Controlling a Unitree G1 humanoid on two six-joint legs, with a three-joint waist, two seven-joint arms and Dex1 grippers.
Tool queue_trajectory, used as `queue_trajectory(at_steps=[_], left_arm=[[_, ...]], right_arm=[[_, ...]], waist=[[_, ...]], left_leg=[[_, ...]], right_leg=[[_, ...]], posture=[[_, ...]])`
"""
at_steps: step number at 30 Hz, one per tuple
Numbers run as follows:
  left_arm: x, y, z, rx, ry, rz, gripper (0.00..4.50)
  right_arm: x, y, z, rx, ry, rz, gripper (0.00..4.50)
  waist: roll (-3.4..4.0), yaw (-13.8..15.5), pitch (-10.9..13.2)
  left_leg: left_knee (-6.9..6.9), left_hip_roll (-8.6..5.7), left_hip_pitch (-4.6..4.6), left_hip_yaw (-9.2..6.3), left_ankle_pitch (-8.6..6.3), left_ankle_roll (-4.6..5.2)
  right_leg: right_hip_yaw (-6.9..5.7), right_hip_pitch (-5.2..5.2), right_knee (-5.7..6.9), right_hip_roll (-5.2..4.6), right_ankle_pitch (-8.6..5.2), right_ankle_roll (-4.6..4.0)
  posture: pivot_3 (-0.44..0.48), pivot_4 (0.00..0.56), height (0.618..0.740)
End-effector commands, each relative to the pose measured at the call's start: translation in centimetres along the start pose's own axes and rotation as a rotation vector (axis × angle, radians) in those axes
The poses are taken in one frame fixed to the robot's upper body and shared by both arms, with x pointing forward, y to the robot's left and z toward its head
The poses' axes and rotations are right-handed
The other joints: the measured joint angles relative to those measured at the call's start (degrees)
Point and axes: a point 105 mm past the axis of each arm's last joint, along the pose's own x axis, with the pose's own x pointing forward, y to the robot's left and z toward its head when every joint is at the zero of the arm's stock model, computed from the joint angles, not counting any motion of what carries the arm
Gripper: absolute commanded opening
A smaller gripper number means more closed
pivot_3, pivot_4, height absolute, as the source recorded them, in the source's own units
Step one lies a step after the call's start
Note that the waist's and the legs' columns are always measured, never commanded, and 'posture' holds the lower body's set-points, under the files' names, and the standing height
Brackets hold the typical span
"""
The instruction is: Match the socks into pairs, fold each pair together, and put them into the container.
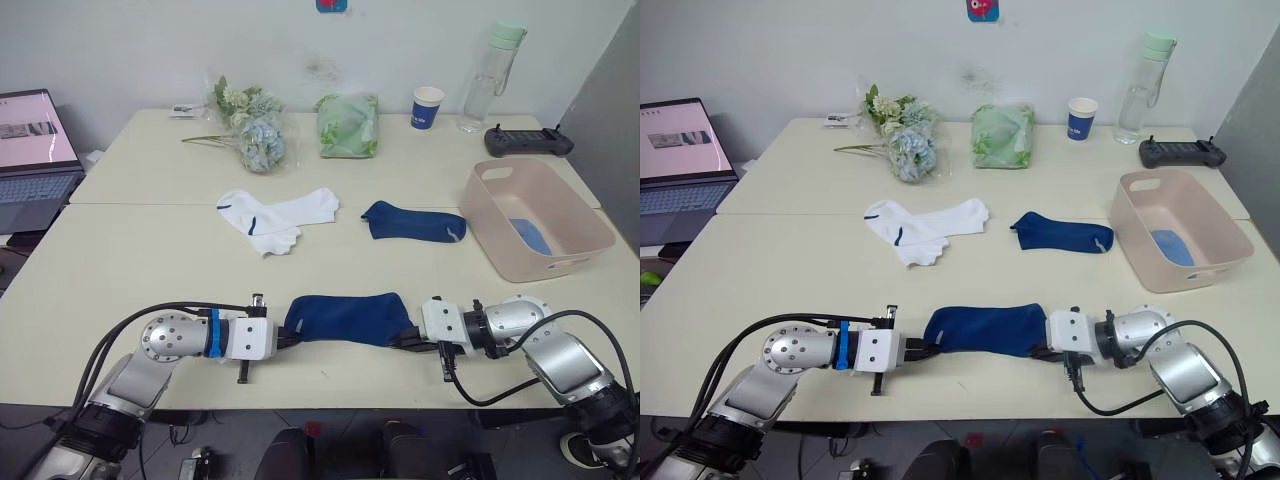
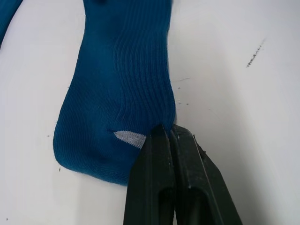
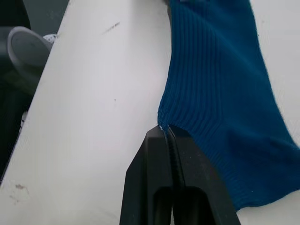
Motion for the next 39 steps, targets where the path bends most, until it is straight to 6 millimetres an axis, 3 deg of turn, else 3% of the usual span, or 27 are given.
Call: queue_trajectory(at_steps=[1, 6, 8, 11, 13, 17, 21, 25, 30, 39], left_arm=[[-0.5, 0.8, 2.4, -0.034, -0.090, 0.027, 0.03], [-1.7, -0.6, 6.2, -0.179, -0.204, -0.093, 0.03], [-2.2, -1.4, 6.9, -0.274, -0.205, -0.145, 0.03], [-3.6, -3.2, 7.9, -0.564, -0.178, -0.294, 0.03], [-4.0, -3.5, 7.9, -0.671, -0.156, -0.326, 0.03], [-2.9, -3.1, 5.8, -0.745, -0.097, -0.282, 0.03], [-1.1, -0.6, 3.3, -0.657, -0.030, -0.175, 0.03], [0.6, 2.1, 2.2, -0.564, 0.001, -0.117, 0.03], [1.6, 3.4, 0.8, -0.447, 0.061, -0.103, 0.03], [2.6, 4.9, -0.2, -0.336, 0.099, -0.094, 0.03]], right_arm=[[-1.7, -0.5, 3.0, -0.002, -0.079, -0.015, 0.01], [-3.9, 2.5, 4.6, 0.191, -0.083, 0.133, 0.01], [-4.3, 3.5, 5.4, 0.265, -0.100, 0.181, 0.01], [-4.9, 5.3, 6.4, 0.408, -0.120, 0.284, 0.01], [-4.9, 5.5, 6.4, 0.461, -0.123, 0.292, 0.01], [-4.1, 3.3, 3.9, 0.474, -0.065, 0.183, 0.01], [-3.5, 0.2, 1.6, 0.399, -0.008, 0.089, 0.01], [-3.1, -2.7, 0.0, 0.323, 0.036, 0.025, 0.01], [-3.1, -3.9, -1.5, 0.290, 0.066, 0.014, 0.01], [-3.1, -4.8, -2.0, 0.214, 0.082, -0.042, 0.01]], waist=[[-0.01, 0.0, 0.0], [-0.01, 0.0, 0.0], [-0.01, 0.0, 0.0], [-0.03, -0.3, 0.1], [-0.02, -0.3, 0.1], [-0.07, -0.3, 0.1], [-0.09, -0.2, 0.1], [-0.09, -0.2, 0.1], [-0.09, -0.2, 0.1], [-0.08, -0.1, 0.1]], left_leg=[[0.01, 0.00, -0.03, 0.00, 0.00, 0.00], [-0.01, 0.03, -0.10, -0.07, 0.00, 0.00], [-0.03, 0.05, -0.09, -0.09, -0.01, 0.01], [-0.03, 0.08, -0.04, -0.08, -0.01, 0.02], [-0.04, 0.10, 0.01, -0.11, -0.02, 0.03], [-0.02, 0.03, 0.00, -0.08, -0.02, 0.04], [0.00, 0.01, -0.03, -0.03, -0.02, 0.04], [0.02, 0.02, -0.07, 0.00, -0.01, 0.03], [0.00, 0.03, -0.17, 0.00, 0.00, -0.01], [0.07, 0.00, -0.12, 0.00, 0.00, 0.00]], right_leg=[[0.00, -0.03, 0.00, 0.00, 0.00, 0.00], [-0.03, -0.03, -0.06, -0.06, 0.00, 0.00], [-0.04, -0.02, -0.08, -0.06, 0.00, 0.00], [-0.03, -0.02, 0.00, -0.02, 0.00, 0.01], [-0.07, 0.02, -0.01, 0.00, -0.01, 0.02], [-0.07, 0.05, -0.05, 0.04, -0.02, 0.04], [-0.04, 0.01, -0.02, 0.30, -0.02, 0.03], [-0.04, -0.05, -0.02, 0.34, -0.01, 0.02], [0.01, -0.12, -0.11, 0.29, -0.01, 0.02], [0.02, -0.09, 0.00, 0.25, -0.01, 0.01]], posture=[[0.000, 0.150, 0.740], [0.000, 0.150, 0.740], [0.000, 0.150, 0.740], [0.000, 0.150, 0.740], [0.000, 0.150, 0.740], [0.000, 0.150, 0.740], [0.000, 0.150, 0.740], [0.000, 0.150, 0.740], [0.000, 0.150, 0.740], [0.000, 0.150, 0.740]])
